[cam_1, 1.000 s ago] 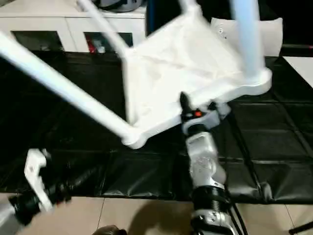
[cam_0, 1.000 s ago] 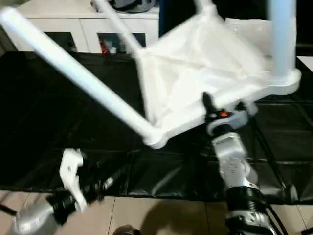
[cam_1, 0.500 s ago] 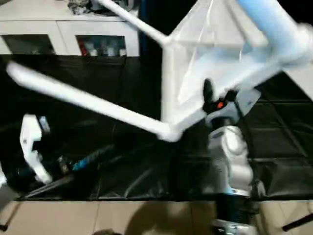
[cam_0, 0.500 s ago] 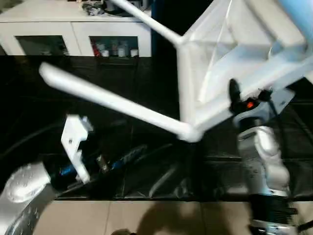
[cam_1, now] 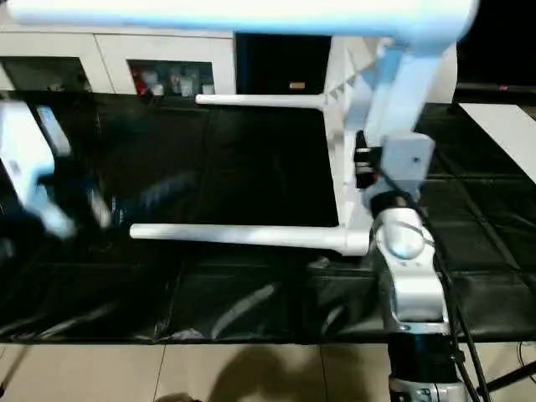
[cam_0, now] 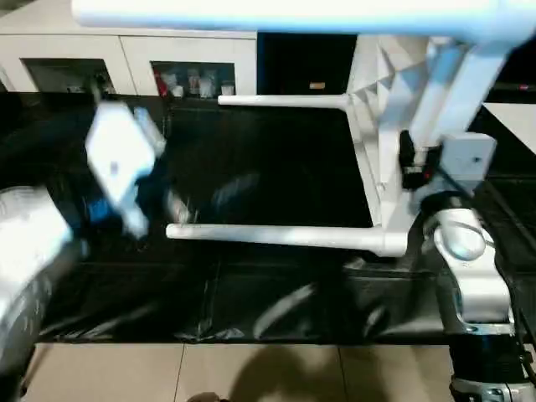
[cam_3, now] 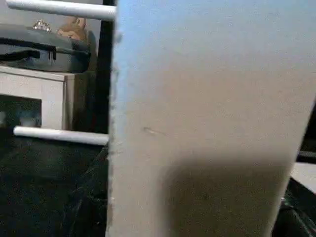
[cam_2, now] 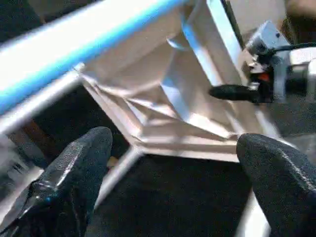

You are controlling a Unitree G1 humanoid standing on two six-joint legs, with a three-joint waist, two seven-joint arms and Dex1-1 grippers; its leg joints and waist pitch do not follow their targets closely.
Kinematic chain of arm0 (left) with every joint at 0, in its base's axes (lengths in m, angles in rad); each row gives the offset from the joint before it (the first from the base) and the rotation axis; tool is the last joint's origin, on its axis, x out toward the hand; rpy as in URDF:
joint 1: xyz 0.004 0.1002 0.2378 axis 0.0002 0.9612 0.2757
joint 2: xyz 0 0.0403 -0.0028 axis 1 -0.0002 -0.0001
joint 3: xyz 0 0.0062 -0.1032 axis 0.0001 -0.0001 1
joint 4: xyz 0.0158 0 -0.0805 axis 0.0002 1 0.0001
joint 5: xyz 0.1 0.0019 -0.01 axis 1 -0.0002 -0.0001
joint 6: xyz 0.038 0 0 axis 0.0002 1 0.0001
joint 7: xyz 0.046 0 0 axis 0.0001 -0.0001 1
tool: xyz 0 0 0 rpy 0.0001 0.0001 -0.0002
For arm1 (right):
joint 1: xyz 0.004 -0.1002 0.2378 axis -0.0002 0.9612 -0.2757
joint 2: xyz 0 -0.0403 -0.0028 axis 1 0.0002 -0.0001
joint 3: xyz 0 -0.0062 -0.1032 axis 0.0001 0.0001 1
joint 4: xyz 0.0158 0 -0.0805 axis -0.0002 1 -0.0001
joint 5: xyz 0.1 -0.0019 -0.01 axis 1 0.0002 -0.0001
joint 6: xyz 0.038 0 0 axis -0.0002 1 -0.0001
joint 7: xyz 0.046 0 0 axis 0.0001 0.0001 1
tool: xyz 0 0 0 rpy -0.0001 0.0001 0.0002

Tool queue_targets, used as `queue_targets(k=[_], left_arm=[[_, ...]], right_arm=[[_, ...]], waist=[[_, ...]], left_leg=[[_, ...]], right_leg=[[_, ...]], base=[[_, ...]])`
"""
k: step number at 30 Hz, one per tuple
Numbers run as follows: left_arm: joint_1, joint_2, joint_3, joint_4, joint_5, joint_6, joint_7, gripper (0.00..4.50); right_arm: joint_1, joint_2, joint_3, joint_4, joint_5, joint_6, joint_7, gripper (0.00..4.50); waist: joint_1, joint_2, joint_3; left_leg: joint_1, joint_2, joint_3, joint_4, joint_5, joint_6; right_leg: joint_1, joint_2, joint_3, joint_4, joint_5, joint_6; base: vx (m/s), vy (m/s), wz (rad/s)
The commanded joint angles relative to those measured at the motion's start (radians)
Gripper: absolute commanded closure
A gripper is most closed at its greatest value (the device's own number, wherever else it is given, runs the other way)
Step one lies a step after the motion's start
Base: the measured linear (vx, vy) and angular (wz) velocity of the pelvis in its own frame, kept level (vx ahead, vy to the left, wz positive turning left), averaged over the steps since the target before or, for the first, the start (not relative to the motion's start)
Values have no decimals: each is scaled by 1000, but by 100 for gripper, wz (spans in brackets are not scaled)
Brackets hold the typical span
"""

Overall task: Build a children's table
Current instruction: Flip table

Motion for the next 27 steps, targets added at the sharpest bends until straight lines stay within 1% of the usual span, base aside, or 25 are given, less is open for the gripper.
queue_targets(k=[1,2,3,4,5,6,7,8,9,10,11,12,15,17,18,19,20,21,22,23,24,25,26,27], left_arm=[[-73,34,-14,17,53,-45,-9,0],[-97,38,-15,31,73,-57,-5,0],[-115,43,-19,46,99,-74,1,0],[-119,44,-20,50,106,-78,3,0],[-161,60,-43,93,176,-122,5,0],[-175,66,-52,109,198,-137,3,0],[-206,73,-69,142,253,-186,16,0],[-215,75,-75,152,271,-204,21,0],[-237,71,-85,172,290,-223,31,0],[-255,68,-94,189,302,-234,38,0],[-267,65,-99,201,309,-240,43,0],[-281,65,-110,217,314,-241,42,0],[-323,67,-160,313,401,-296,42,0],[-359,68,-192,421,478,-373,51,0],[-375,71,-203,455,505,-396,59,0],[-400,67,-214,502,533,-425,74,0],[-406,65,-216,514,537,-432,78,0],[-406,65,-216,514,537,-432,78,0],[-430,63,-223,540,552,-449,85,0],[-432,63,-224,542,552,-450,85,0],[-447,60,-227,557,556,-459,87,0],[-471,53,-232,582,555,-479,77,0],[-476,49,-233,587,550,-483,73,0],[-482,43,-232,600,549,-496,68,18]], right_arm=[[-12,-26,19,-20,-79,19,3,252],[-13,-28,27,-22,-88,18,8,252],[-13,-30,32,-23,-91,17,12,252],[-13,-30,34,-23,-92,16,13,252],[-12,-29,47,-27,-91,23,19,252],[-11,-27,51,-27,-88,26,20,252],[-11,-15,56,-28,-75,23,22,252],[-11,-11,59,-29,-71,22,24,252],[-9,-7,67,-33,-70,23,28,252],[-7,-4,74,-36,-71,25,31,252],[-7,-1,79,-37,-70,26,32,252],[-5,3,85,-42,-70,30,34,252],[5,18,107,-61,-68,34,46,252],[19,31,127,-81,-53,35,62,252],[27,35,132,-91,-48,36,67,252],[35,38,135,-101,-47,38,67,252],[37,39,135,-103,-48,39,66,217],[37,39,135,-103,-48,39,66,196],[45,40,136,-111,-44,40,68,196],[46,40,136,-111,-44,40,68,182],[53,41,136,-117,-43,40,69,164],[67,43,135,-128,-43,45,69,153],[73,42,135,-131,-46,47,67,145],[77,41,135,-136,-50,50,66,142]], waist=[[-6,3,-44],[-5,4,-45],[-5,3,-44],[-6,2,-43],[-6,1,-42],[-5,2,-43],[-4,-1,-43],[-3,2,-44],[-3,3,-44],[-3,5,-47],[-4,6,-46],[-7,6,-48],[-11,3,-48],[-15,10,-47],[-19,11,-47],[-21,14,-49],[-22,15,-49],[-25,12,-48],[-26,23,-49],[-28,21,-49],[-25,18,-48],[-22,23,-47],[-20,23,-48],[-21,23,-47]], left_leg=[[15,51,-32,-73,-207,-65],[17,51,-33,-71,-210,-66],[15,51,-33,-71,-213,-69],[15,51,-33,-72,-216,-67],[13,51,-33,-71,-213,-67],[13,52,-34,-71,-213,-64],[13,52,-34,-71,-207,-61],[14,53,-35,-71,-205,-61],[13,54,-35,-72,-202,-64],[14,55,-36,-71,-191,-67],[11,55,-37,-73,-187,-67],[11,55,-36,-71,-182,-68],[6,51,-35,-69,-163,-57],[8,50,-36,-69,-170,-56],[8,51,-36,-70,-184,-59],[10,53,-38,-71,-187,-64],[11,55,-39,-72,-190,-67],[10,53,-39,-72,-192,-65],[11,55,-41,-71,-195,-63],[12,55,-39,-70,-200,-61],[13,55,-38,-71,-201,-58],[14,55,-38,-71,-209,-57],[14,56,-40,-71,-211,-59],[13,57,-40,-73,-215,-61]], right_leg=[[30,-73,64,-78,-194,-74],[28,-73,63,-76,-199,-75],[30,-74,63,-77,-214,-76],[30,-74,64,-80,-225,-75],[31,-76,64,-79,-230,-75],[31,-77,65,-80,-256,-65],[30,-78,66,-82,-259,-61],[29,-79,66,-81,-257,-63],[29,-78,65,-79,-245,-69],[30,-79,65,-73,-212,-80],[31,-78,64,-72,-197,-86],[32,-79,64,-69,-172,-97],[36,-79,65,-70,-153,-103],[34,-79,65,-74,-164,-103],[34,-78,66,-75,-169,-101],[36,-79,65,-73,-155,-107],[36,-81,64,-70,-147,-113],[37,-80,64,-71,-147,-116],[37,-85,65,-71,-143,-128],[36,-84,65,-73,-143,-131],[36,-83,65,-74,-144,-135],[34,-84,65,-75,-155,-135],[34,-85,65,-74,-154,-138],[35,-85,64,-73,-154,-142]], base=[[0,0,0],[0,0,0],[0,0,0],[0,0,0],[0,0,0],[0,0,0],[0,0,0],[0,0,0],[0,0,0],[0,0,0],[0,0,0],[0,0,0],[0,0,0],[0,0,0],[0,0,0],[0,0,0],[0,0,0],[0,0,0],[0,0,0],[0,0,0],[0,0,0],[0,0,0],[0,0,0],[0,0,0]])
